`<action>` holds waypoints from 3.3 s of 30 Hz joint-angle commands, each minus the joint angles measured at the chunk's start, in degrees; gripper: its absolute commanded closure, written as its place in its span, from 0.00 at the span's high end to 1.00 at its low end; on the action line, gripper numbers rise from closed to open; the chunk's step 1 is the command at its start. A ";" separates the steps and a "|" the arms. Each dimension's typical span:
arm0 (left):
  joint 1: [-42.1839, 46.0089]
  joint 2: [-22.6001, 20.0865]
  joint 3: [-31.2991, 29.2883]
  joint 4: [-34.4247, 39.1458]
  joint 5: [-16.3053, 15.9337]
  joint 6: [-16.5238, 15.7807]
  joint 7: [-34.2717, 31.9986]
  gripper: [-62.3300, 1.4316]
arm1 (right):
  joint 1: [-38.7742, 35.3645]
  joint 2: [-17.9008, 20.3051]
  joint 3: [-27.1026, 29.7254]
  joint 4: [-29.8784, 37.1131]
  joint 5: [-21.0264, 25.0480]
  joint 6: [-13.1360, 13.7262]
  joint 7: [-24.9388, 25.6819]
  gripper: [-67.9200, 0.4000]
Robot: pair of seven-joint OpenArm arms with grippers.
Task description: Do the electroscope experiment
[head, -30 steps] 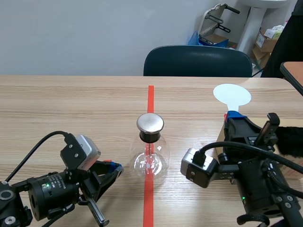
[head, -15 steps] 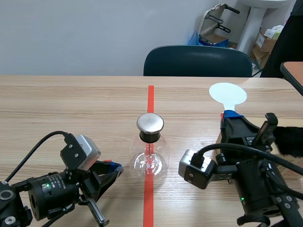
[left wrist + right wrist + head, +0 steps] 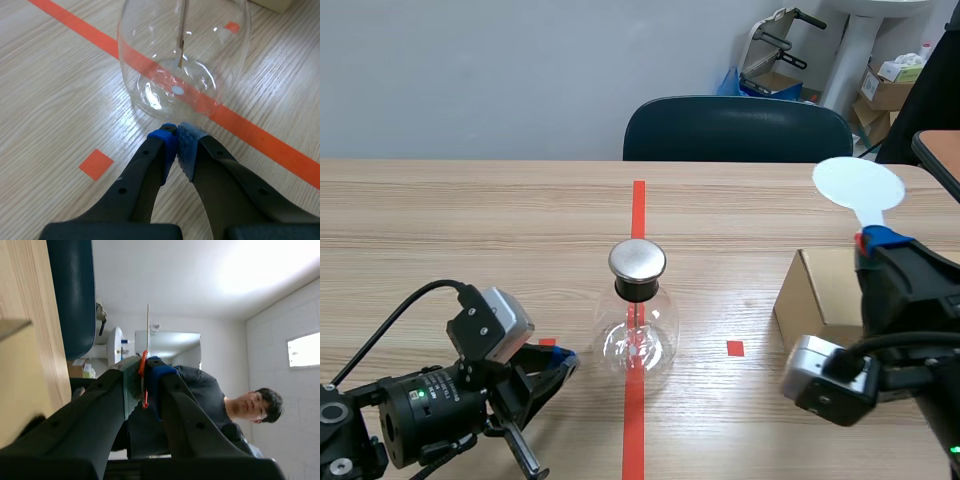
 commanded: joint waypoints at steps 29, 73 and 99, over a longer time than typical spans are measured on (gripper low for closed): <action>27.32 -33.92 -0.59 26.14 -13.57 -5.14 -34.10 0.59 | 3.85 -14.56 33.46 -16.61 21.84 -3.30 50.53 0.03; 29.81 -35.76 -0.59 30.32 -5.79 3.96 -32.39 0.68 | 6.45 -13.00 36.35 -26.82 2.80 -3.30 41.13 0.03; 29.81 -35.76 -0.59 30.32 -5.81 3.96 -32.41 0.68 | 6.25 -13.49 36.35 -26.82 1.73 -3.30 33.42 0.03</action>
